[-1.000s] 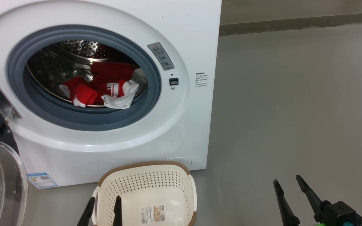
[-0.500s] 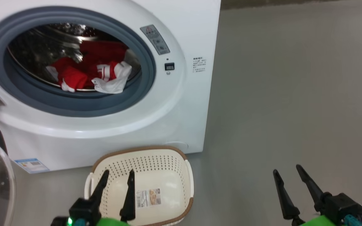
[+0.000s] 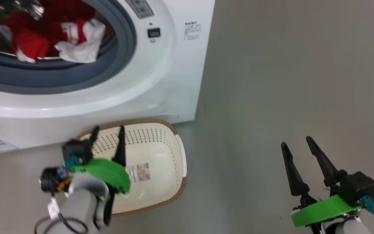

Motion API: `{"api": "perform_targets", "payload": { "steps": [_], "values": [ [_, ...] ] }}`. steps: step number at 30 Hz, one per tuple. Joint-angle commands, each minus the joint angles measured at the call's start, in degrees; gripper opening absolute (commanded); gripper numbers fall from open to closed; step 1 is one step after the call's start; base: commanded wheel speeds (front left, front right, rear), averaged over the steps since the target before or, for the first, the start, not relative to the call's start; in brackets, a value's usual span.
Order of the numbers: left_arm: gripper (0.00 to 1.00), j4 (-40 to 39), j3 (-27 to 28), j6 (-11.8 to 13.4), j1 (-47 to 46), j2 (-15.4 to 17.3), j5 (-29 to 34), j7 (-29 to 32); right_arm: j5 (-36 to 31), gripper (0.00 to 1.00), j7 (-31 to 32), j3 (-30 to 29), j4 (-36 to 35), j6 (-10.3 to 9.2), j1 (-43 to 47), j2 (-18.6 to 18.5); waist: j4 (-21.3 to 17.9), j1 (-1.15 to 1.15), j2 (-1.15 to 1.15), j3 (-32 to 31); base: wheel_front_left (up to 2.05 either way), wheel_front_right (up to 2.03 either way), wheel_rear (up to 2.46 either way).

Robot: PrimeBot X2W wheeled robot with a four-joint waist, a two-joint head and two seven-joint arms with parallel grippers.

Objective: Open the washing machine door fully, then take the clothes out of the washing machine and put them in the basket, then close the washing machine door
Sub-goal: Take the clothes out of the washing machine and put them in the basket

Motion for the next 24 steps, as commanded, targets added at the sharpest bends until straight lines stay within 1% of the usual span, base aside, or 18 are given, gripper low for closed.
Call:
{"api": "perform_targets", "payload": {
  "steps": [1, 5, 12, 17, 19, 24],
  "values": [
    [1.00, 0.0, 2.3, -0.3, -3.0, 1.6, -0.4, -0.2, 0.7, 1.00, -0.4, 1.3, -1.6, 0.20, -1.9, -0.6, -2.8, 0.00, 0.00, 4.4, 0.00, 0.00, 0.00],
    [1.00, 2.9, 4.3, 0.2, -8.8, 3.1, -1.1, -1.4, 1.3, 1.00, -0.4, 1.4, -1.6, 0.20, -3.3, -0.4, -3.7, 0.00, 0.00, 6.6, 0.00, 0.00, 0.00],
    [1.00, 4.9, 7.2, 0.4, -17.6, 6.1, -2.4, -2.9, 2.2, 1.00, -0.4, 1.8, -1.6, 0.20, -5.3, -0.1, -4.9, 0.00, 0.00, 9.6, 0.00, 0.00, 0.00],
    [1.00, 6.9, 8.8, -0.1, -24.1, 9.0, -3.5, -1.4, 3.1, 1.00, -0.4, 2.7, -1.5, 0.20, -7.0, 0.0, -6.5, 0.00, 0.00, 11.6, 0.00, 0.00, 0.00],
    [1.00, 7.3, 9.1, -0.1, -25.3, 9.6, -3.7, -1.0, 3.3, 1.00, -0.4, 2.9, -1.4, 0.20, -7.2, 0.1, -6.8, 0.00, 0.00, 12.0, 0.00, 0.00, 0.00],
    [1.00, 9.5, 10.4, -0.8, -31.4, 12.7, -5.0, 2.3, 4.9, 1.00, -0.4, 4.3, -1.3, 0.20, -8.6, 0.1, -8.6, 0.00, 0.00, 14.1, 0.00, 0.00, 0.00]
  ]
}}
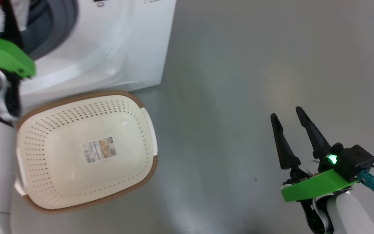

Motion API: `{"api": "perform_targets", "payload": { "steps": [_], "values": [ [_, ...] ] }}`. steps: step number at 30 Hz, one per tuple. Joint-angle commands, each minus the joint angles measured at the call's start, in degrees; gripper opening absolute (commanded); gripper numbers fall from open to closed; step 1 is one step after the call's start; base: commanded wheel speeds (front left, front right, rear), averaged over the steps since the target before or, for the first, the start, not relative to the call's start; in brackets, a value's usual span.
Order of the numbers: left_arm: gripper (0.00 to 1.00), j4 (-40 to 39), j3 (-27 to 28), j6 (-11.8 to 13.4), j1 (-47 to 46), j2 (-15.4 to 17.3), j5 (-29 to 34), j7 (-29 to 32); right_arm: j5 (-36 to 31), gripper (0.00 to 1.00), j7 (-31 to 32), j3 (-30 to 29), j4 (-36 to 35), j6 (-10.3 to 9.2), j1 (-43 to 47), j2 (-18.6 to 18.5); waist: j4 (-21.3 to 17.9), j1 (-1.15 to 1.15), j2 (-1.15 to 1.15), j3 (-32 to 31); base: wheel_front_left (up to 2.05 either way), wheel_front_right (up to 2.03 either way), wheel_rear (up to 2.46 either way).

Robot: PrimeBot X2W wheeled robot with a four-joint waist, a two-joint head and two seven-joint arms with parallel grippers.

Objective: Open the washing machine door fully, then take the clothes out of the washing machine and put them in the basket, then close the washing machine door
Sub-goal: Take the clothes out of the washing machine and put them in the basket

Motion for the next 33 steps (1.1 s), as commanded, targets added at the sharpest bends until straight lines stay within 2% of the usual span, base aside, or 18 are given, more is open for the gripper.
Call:
{"api": "perform_targets", "payload": {
  "steps": [1, 8, 16, 28, 29, 30, 31, 33],
  "values": [
    [1.00, -0.9, 1.4, -0.2, -1.2, 2.8, -0.5, 0.4, 0.7, 1.00, -0.4, 1.4, -1.2, 0.19, -0.7, -0.2, -1.6, 0.00, 0.00, 1.5, 0.00, 0.00, 0.00],
    [1.00, 2.2, 1.5, -1.0, -6.9, 5.3, -1.6, 5.7, 2.3, 1.00, -0.4, 2.8, -0.8, 0.19, -2.0, -0.2, -3.3, 0.00, 0.00, 3.2, 0.00, 0.00, 0.00],
    [1.00, 5.7, 0.8, -0.6, -11.2, 7.6, -1.8, 12.1, 3.2, 1.00, -0.4, 4.2, -0.4, 0.19, -2.7, -0.2, -4.6, 0.00, 0.00, 4.1, 0.00, 0.00, 0.00],
    [1.00, 9.5, -0.1, 0.7, -12.7, 8.7, -2.5, 19.3, 3.7, 1.00, -0.4, 4.9, -0.2, 0.19, -3.6, -0.2, -5.1, 0.00, 0.00, 5.1, 0.00, 0.00, 0.00],
    [0.88, 9.7, -0.3, 0.9, -12.7, 8.8, -2.4, 19.8, 3.7, 1.00, -0.4, 4.9, -0.3, 0.19, -3.6, -0.2, -5.1, 0.00, 0.00, 5.1, 0.00, 0.00, 0.00],
    [0.59, 9.9, -0.5, 1.0, -12.6, 8.7, -2.3, 20.7, 3.8, 1.00, -0.4, 4.8, -0.3, 0.19, -3.6, -0.2, -5.1, 0.00, 0.00, 5.1, 0.00, 0.00, 0.00],
    [0.46, 10.2, -0.6, 1.2, -12.5, 8.7, -2.4, 21.5, 3.8, 1.00, -0.4, 4.8, -0.3, 0.19, -3.6, -0.2, -5.1, 0.00, 0.00, 5.1, 0.00, 0.00, 0.00],
    [0.33, 10.5, -0.9, 1.5, -12.5, 8.8, -2.3, 22.9, 3.8, 1.00, -0.4, 4.8, -0.2, 0.19, -3.7, -0.2, -5.1, 0.00, 0.00, 5.2, 0.00, 0.00, 0.00]
  ]
}}
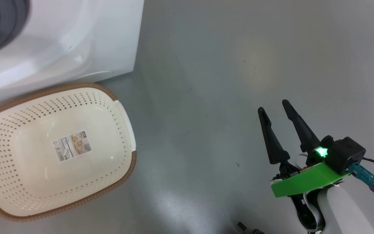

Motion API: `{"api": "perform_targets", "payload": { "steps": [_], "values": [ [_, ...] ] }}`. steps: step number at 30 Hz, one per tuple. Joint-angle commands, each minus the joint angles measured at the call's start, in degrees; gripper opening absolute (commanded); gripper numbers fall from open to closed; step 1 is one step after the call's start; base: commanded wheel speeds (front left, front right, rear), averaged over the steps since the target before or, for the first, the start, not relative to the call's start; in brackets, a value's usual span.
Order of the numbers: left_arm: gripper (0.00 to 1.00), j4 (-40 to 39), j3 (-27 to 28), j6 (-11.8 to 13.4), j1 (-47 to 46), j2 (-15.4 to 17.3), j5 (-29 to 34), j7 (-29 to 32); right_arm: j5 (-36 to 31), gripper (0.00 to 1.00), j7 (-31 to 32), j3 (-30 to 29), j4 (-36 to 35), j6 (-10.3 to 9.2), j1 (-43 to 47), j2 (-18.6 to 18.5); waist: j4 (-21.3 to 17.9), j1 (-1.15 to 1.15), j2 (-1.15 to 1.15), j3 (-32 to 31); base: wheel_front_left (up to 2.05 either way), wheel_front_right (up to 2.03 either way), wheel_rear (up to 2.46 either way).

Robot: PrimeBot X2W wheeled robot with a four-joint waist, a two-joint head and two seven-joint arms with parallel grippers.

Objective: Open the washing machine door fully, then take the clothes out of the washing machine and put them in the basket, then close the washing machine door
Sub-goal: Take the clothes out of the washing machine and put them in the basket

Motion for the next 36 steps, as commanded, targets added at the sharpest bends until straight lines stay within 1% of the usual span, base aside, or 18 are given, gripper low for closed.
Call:
{"api": "perform_targets", "payload": {
  "steps": [1, 4, 9, 18, 28, 36],
  "values": [
    [0.00, -0.9, 0.5, 0.3, -0.6, 2.9, -0.1, 1.2, 0.5, 1.00, -0.4, 1.1, -1.1, 0.19, -0.6, -0.4, 0.0, 0.00, 0.00, 0.0, 0.00, 0.00, 0.00],
    [0.00, -1.2, 0.1, 0.5, -0.3, 2.9, -0.2, 2.3, 0.5, 1.00, -0.4, 1.0, -0.9, 0.19, -0.7, -0.4, 0.0, 0.00, 0.00, -0.1, 0.00, 0.00, 0.00],
    [0.00, -1.9, -0.2, 0.9, 0.0, 3.1, -0.1, 2.3, 0.6, 1.00, -0.4, 1.0, -0.8, 0.19, -0.8, -0.4, 0.1, 0.00, 0.00, -0.2, 0.00, 0.00, 0.00],
    [0.00, -4.6, -0.8, 1.4, 0.8, 3.7, 0.3, -0.9, 0.2, 1.00, -0.4, 0.4, -1.0, 0.19, -0.6, -0.4, 0.6, 0.00, 0.00, -0.9, 0.00, 0.00, 0.00],
    [0.00, -9.3, -0.3, 2.6, 4.6, 3.1, 0.2, -8.6, -1.2, 1.00, -0.4, 0.0, -1.0, 0.19, 0.0, -0.4, 2.4, 0.00, 0.00, -3.0, 0.00, 0.00, 0.00],
    [0.00, -16.6, 0.0, 3.9, 11.4, 1.7, 0.3, -15.9, -2.8, 1.00, -0.4, 0.3, -1.3, 0.19, 1.2, -0.4, 4.6, 0.00, 0.00, -6.0, 0.00, 0.00, 0.00]
  ]
}}
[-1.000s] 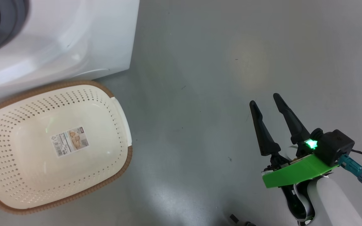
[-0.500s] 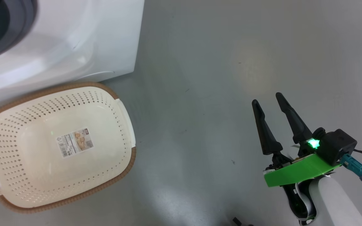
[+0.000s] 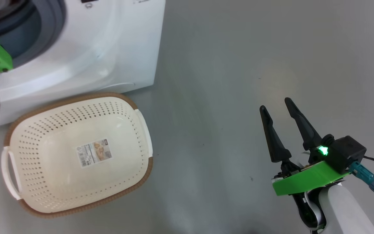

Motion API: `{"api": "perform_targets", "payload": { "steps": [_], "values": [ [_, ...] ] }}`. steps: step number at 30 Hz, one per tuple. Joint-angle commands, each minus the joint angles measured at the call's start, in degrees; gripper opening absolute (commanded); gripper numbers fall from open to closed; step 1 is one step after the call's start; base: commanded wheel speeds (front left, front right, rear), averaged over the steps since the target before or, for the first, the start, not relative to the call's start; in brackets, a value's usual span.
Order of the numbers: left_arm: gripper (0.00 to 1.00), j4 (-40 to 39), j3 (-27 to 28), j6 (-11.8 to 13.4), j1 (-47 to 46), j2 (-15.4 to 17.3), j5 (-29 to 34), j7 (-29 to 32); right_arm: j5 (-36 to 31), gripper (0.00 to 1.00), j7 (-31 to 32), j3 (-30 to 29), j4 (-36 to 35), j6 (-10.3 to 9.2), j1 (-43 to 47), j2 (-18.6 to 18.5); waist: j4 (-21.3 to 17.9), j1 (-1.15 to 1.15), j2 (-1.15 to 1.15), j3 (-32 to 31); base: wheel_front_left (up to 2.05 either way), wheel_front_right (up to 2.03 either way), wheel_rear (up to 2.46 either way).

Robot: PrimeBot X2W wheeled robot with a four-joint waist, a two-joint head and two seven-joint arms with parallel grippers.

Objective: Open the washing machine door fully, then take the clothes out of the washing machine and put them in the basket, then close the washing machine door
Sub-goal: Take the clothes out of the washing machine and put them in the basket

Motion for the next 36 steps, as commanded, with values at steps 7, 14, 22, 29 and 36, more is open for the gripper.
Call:
{"api": "perform_targets", "payload": {
  "steps": [7, 14, 22, 29, 36],
  "values": [
    [0.00, -12.4, 1.4, 2.9, 8.6, 0.5, 0.5, -5.3, -2.0, 1.00, -0.4, 1.0, -1.2, 0.19, 2.9, -0.4, 3.3, 0.00, 0.00, -3.9, 0.00, 0.00, 0.00],
    [0.00, -26.5, 1.0, 6.2, 18.0, -0.3, 1.9, -7.4, -2.8, 1.00, -0.4, 0.7, -1.0, 0.19, 4.3, -0.6, 5.5, 0.00, 0.00, -6.8, 0.00, 0.00, 0.00],
    [0.00, -39.7, 0.4, 9.4, 26.1, -0.8, 3.5, -8.2, -3.5, 1.00, -0.4, 0.5, -0.7, 0.19, 6.1, -0.6, 7.2, 0.00, 0.00, -9.9, 0.00, 0.00, 0.00],
    [0.00, -48.9, -0.2, 11.7, 30.4, -0.4, 6.0, -8.7, -3.9, 1.00, -0.4, 0.6, -0.2, 0.19, 7.5, -0.6, 7.6, 0.00, 0.00, -13.1, 0.00, 0.00, 0.00],
    [0.00, -54.1, -0.2, 12.7, 32.2, 0.4, 7.3, -9.3, -4.2, 1.00, -0.4, 0.9, 0.2, 0.19, 9.1, -0.6, 7.2, 0.00, 0.00, -16.4, 0.00, 0.00, 0.00]
  ]
}}
